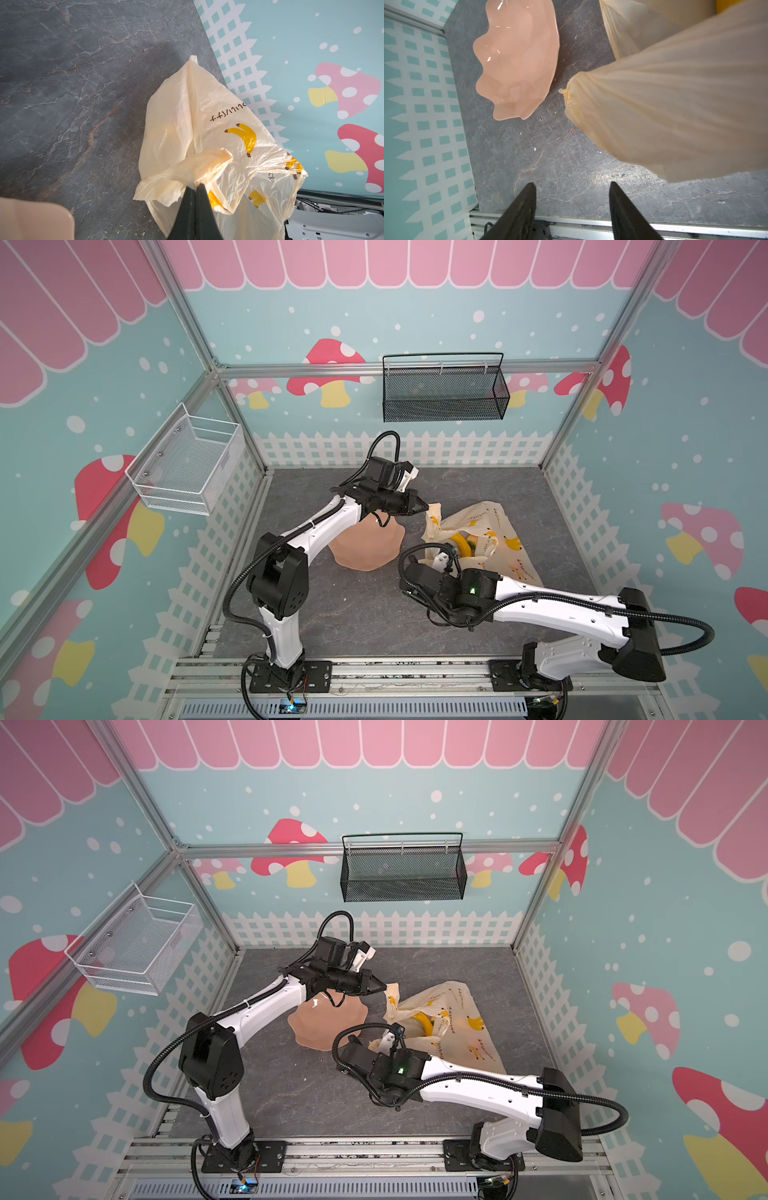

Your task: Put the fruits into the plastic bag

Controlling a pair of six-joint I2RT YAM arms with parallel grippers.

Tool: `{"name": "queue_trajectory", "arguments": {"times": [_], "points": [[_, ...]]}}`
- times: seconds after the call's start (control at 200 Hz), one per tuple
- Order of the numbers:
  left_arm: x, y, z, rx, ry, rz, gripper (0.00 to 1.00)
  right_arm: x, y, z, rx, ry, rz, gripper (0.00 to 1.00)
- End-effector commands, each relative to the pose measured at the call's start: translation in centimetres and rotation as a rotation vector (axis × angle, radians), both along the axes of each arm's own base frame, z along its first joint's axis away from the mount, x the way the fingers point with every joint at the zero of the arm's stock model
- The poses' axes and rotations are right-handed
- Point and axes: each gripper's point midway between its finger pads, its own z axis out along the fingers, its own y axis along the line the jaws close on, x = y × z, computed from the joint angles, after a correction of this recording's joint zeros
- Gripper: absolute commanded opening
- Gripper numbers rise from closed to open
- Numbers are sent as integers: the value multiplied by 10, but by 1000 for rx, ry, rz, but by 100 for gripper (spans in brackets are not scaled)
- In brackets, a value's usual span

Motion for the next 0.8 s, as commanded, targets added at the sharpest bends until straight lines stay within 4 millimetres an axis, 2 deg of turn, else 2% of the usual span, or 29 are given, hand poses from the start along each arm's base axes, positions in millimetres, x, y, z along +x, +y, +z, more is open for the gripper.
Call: {"name": "queue_trajectory", "arguments": {"times": [0.0,0.34,0.505,0.67,0.79], "points": [[-3,5,20,-29,-47,-16,0,15,-17,-7,-39,-37,-91,57],[-3,5,23,-35,-51,-21,0,47,-22,-12,-78,-70,-111,58],[-3,5,23,-36,-52,-20,0,60,-19,-15,-54,-80,-112,58],[-2,6,21,-36,-49,-20,0,74,-13,-25,-49,-72,-106,58],[0,8,19,-33,-43,-15,0,74,-12,-36,-67,-38,-105,58]]}}
